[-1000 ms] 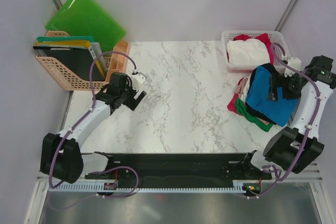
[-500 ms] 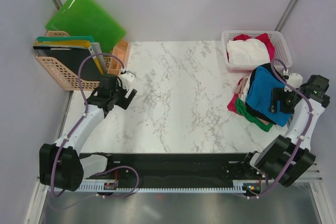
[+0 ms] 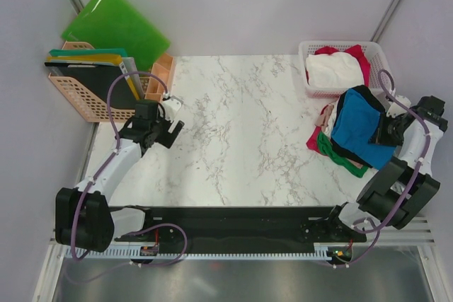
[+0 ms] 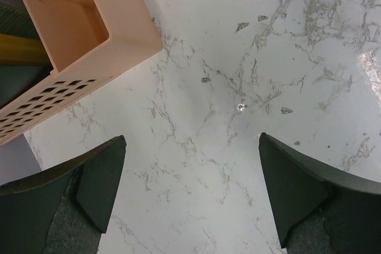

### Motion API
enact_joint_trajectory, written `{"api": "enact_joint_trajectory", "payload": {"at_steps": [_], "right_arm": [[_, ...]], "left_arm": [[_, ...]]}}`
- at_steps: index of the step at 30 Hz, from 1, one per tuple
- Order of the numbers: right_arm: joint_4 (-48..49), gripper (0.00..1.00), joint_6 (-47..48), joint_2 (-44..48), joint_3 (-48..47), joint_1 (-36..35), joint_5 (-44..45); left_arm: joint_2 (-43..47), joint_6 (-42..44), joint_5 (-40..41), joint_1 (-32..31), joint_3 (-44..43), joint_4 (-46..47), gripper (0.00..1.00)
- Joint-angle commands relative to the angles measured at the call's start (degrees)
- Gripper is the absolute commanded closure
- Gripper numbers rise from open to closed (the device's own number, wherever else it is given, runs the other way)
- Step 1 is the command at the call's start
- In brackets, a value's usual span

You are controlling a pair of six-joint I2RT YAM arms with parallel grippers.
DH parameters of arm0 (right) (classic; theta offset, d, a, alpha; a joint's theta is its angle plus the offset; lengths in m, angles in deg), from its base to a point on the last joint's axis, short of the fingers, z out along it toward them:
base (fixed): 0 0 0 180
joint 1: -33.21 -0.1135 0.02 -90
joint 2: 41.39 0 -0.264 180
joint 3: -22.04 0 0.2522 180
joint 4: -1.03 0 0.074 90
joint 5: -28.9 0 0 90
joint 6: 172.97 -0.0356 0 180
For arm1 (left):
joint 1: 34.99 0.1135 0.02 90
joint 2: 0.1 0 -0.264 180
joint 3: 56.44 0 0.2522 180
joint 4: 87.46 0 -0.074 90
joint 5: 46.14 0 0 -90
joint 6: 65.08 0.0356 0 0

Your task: Fold and stack the t-shirts

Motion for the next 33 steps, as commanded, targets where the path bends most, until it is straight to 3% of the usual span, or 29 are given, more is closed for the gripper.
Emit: {"api": "enact_joint_trajectory", "payload": {"at_steps": [1,7,17,26,33], "right_arm": [[2.26,1.0,-2.57,-1.3,-5.99,0.26,-2.65],[2.61,1.0,-4.68,-5.16,-9.61,0.18,-2.3],[7.0,1.0,-5.12,-19.04,-11.27,-0.79,6.57],[11.66,1.0,-3.72,-26.0,-14.53,-10.27,17.2],[13.25,1.0,4.61,-25.03,-11.55,-16.77,23.71]], "left_arm": [[-1.19,-1.26,-1.2,0.31,-0.21,2.23,0.0],[-1.81,-1.34,-1.55,0.4,-0.3,2.84,0.0],[-2.07,-1.17,-2.35,0.4,-0.47,2.93,0.0],[-0.23,-1.08,-1.38,0.4,-0.04,2.41,0.0],[3.2,-0.11,-0.85,0.4,1.9,2.49,0.0]]}}
